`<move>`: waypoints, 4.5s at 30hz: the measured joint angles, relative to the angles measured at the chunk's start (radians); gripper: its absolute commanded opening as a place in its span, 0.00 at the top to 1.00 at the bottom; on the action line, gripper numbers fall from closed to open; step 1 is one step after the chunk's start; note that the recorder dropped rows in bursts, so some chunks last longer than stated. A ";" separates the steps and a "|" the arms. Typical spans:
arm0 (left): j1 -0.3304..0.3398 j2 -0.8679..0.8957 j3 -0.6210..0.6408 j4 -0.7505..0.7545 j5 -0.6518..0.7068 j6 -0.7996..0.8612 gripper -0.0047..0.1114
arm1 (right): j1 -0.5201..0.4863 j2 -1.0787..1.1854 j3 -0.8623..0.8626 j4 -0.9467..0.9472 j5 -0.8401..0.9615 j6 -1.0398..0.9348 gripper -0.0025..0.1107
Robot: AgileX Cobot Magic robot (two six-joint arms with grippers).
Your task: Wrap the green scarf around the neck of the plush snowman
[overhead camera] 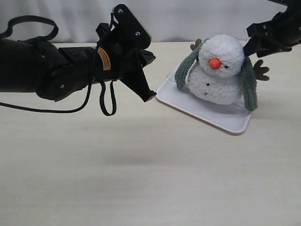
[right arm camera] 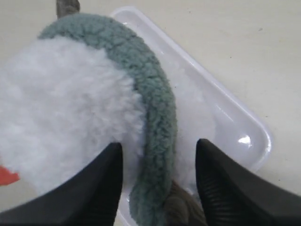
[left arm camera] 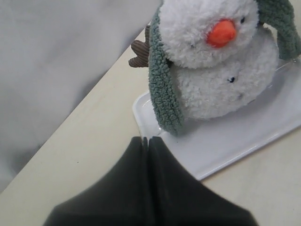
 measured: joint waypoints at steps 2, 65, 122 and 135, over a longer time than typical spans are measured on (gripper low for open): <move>0.000 0.000 0.000 0.000 0.006 0.000 0.96 | 0.000 -0.041 0.000 -0.035 0.002 0.019 0.52; 0.046 0.548 -0.458 0.577 -0.196 -0.835 0.45 | 0.000 -0.087 0.472 0.080 -0.386 -0.268 0.88; -0.142 0.674 -0.747 0.650 0.421 -0.783 0.96 | 0.000 -0.160 0.476 0.082 -0.136 -0.207 0.90; -0.193 0.567 -0.656 0.498 0.458 -0.627 0.96 | 0.000 -0.166 0.476 0.240 -0.202 -0.284 0.82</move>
